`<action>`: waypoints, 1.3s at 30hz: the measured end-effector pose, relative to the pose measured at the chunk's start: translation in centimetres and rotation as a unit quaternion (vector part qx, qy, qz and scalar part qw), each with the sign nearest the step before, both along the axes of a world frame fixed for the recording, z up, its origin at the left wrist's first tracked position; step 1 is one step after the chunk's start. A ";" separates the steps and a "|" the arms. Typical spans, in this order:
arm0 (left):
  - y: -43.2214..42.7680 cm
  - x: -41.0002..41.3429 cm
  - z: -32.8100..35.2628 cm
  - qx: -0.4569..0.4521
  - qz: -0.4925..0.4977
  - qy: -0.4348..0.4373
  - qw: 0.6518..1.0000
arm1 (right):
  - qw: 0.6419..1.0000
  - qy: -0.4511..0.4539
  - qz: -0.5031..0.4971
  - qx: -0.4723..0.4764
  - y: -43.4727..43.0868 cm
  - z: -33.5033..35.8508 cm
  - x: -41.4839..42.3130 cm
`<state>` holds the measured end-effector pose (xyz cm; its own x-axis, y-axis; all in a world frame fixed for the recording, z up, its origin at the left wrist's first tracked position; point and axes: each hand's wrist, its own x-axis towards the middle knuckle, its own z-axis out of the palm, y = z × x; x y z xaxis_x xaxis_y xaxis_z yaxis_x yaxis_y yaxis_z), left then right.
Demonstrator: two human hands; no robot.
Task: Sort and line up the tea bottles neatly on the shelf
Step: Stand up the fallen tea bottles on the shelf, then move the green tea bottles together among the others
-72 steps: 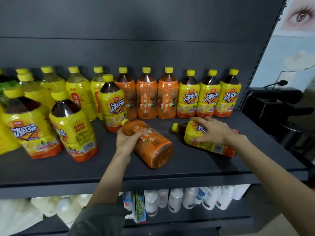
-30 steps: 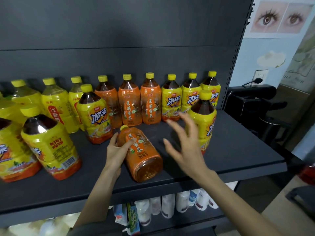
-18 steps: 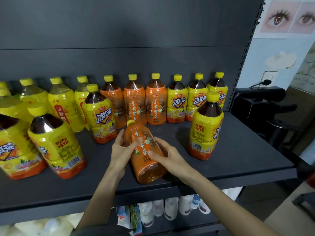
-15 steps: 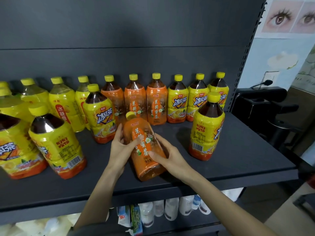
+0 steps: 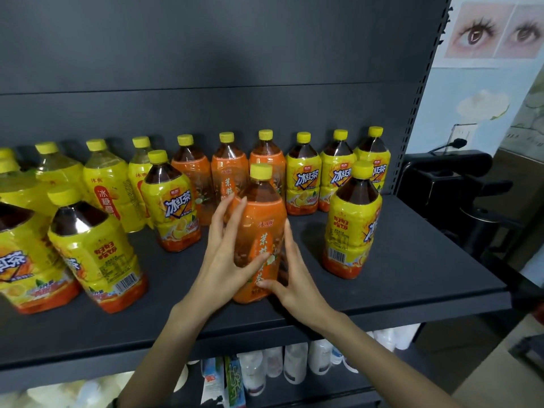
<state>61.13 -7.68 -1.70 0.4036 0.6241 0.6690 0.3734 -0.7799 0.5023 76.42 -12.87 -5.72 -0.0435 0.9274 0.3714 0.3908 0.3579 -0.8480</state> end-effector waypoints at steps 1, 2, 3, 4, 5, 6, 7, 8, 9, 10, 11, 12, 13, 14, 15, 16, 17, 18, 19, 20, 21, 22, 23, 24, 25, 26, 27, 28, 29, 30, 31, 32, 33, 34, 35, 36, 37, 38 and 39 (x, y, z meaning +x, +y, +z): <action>-0.1 0.0 -0.3 0.009 0.000 -0.002 1.000 | 1.000 -0.009 -0.010 0.011 0.0 -0.1 -0.2; -0.2 -0.1 -0.7 0.014 0.004 -0.007 1.000 | 0.999 -0.018 -0.018 0.022 0.0 -0.2 -0.4; -0.2 -0.3 -1.0 0.014 0.012 -0.016 1.000 | 0.999 -0.030 -0.023 0.032 0.0 -0.3 -0.5; -0.3 -0.5 -1.3 0.006 0.023 -0.023 0.999 | 0.998 -0.042 -0.021 0.040 0.1 -0.3 -0.6; -0.3 -0.7 -1.5 -0.002 0.035 -0.026 0.999 | 0.998 -0.051 -0.016 0.044 0.2 -0.3 -0.6; -0.3 -0.8 -1.5 -0.008 0.044 -0.024 0.999 | 0.997 -0.060 -0.012 0.044 0.3 -0.2 -0.7; -0.4 -0.8 -1.4 -0.012 0.049 -0.017 0.999 | 0.997 -0.069 -0.007 0.043 0.4 -0.3 -0.6; -0.5 -0.9 -1.3 -0.015 0.053 -0.008 0.998 | 0.996 -0.079 -0.001 0.042 0.3 -0.3 -0.5; -0.8 -1.0 -1.2 -0.019 0.057 0.001 0.998 | 0.995 -0.091 0.005 0.041 0.3 -0.3 -0.3; -1.2 -1.2 -1.1 -0.023 0.060 0.012 0.998 | 0.993 -0.107 0.010 0.040 0.2 -0.3 0.1; -1.7 -1.6 -1.1 -0.028 0.062 0.025 0.997 | 0.991 -0.128 0.015 0.037 0.1 -0.3 0.5; -2.2 -2.2 -1.3 -0.033 0.066 0.041 0.996 | 0.988 -0.152 0.016 0.034 0.0 -0.2 0.9; -2.8 -2.9 -1.4 -0.037 0.079 0.056 0.995 | 0.984 -0.177 0.016 0.032 0.0 -0.1 1.4; -3.5 -3.6 -1.6 -0.039 0.103 0.069 0.992 | 0.979 -0.201 0.014 0.034 0.0 0.1 1.9; -4.4 -4.4 -1.8 -0.035 0.138 0.080 0.987 | 0.974 -0.221 0.011 0.040 0.1 0.2 2.4; -5.2 -5.2 -1.9 -0.023 0.181 0.090 0.979 | 0.970 -0.239 0.003 0.049 0.1 0.3 2.9; -6.0 -6.0 -1.8 -0.007 0.221 0.099 0.970 | 0.965 -0.258 -0.009 0.056 0.2 0.4 3.3; -6.9 -6.9 -1.9 0.007 0.253 0.108 0.961 | 0.959 -0.275 -0.024 0.060 0.2 0.6 3.7; -7.6 -7.8 -1.9 0.017 0.278 0.118 0.953 | 0.956 -0.284 -0.040 0.065 0.1 0.6 3.9; -8.3 -8.8 -2.0 0.024 0.301 0.130 0.944 | 0.955 -0.283 -0.054 0.073 0.0 0.6 4.1; -8.9 -9.8 -2.0 0.031 0.322 0.149 0.935 | 0.956 -0.273 -0.065 0.085 -0.3 0.6 4.1; -9.4 -10.8 -2.0 0.033 0.337 0.171 0.925 | 0.957 -0.260 -0.074 0.103 -0.8 0.6 3.9; -9.9 -11.8 -2.1 0.031 0.347 0.189 0.918 | 0.956 -0.254 -0.081 0.126 -1.2 0.4 3.6; -10.3 -12.8 -2.0 0.022 0.358 0.200 0.912 | 0.951 -0.256 -0.089 0.150 -1.6 0.3 3.2; -10.7 -13.7 -1.9 0.006 0.370 0.206 0.906 | 0.945 -0.263 -0.097 0.170 -2.0 0.1 2.7; -11.1 -14.6 -1.7 -0.010 0.379 0.214 0.900 | 0.939 -0.274 -0.101 0.183 -2.4 0.1 2.2; -11.5 -15.5 -1.5 -0.015 0.386 0.220 0.896 | 0.933 -0.287 -0.103 0.190 -2.7 0.2 1.6; -11.9 -16.5 -1.2 -0.013 0.393 0.225 0.891 | 0.928 -0.302 -0.103 0.191 -3.0 0.3 0.9; -12.1 -17.6 -0.9 -0.011 0.401 0.228 0.887 | 0.923 -0.319 -0.104 0.187 -3.3 0.6 0.2; -12.4 -18.8 -0.6 -0.013 0.410 0.229 0.883 | 0.920 -0.336 -0.104 0.176 -3.5 0.9 -0.6; -12.6 -20.0 -0.3 -0.017 0.417 0.228 0.880 | 0.915 -0.353 -0.105 0.162 -3.6 1.3 -1.5; -12.8 -21.1 0.1 -0.023 0.424 0.227 0.877 | 0.911 -0.371 -0.106 0.146 -3.8 1.7 -2.4; -13.1 -22.4 0.5 -0.025 0.428 0.226 0.875 | 0.907 -0.385 -0.106 0.129 -3.9 2.0 -3.3; -13.5 -23.7 0.7 -0.020 0.432 0.227 0.873 | 0.903 -0.399 -0.107 0.117 -4.1 2.3 -4.3; -13.9 -25.0 0.9 -0.010 0.435 0.231 0.870 | 0.898 -0.411 -0.110 0.112 -4.4 2.6 -5.4; -14.3 -26.5 1.2 0.001 0.439 0.237 0.866 | 0.894 -0.419 -0.115 0.108 -4.6 2.9 -6.5; -14.7 -27.9 1.5 0.012 0.445 0.243 0.862 | 0.892 -0.424 -0.121 0.105 -5.0 3.1 -7.7; -15.2 -29.4 1.8 0.028 0.451 0.249 0.857 | 0.888 -0.427 -0.130 0.111 -5.3 3.4 -9.0; -15.6 -31.0 2.0 0.046 0.456 0.260 0.850 | 0.883 -0.430 -0.141 0.126 -5.7 3.5 -10.3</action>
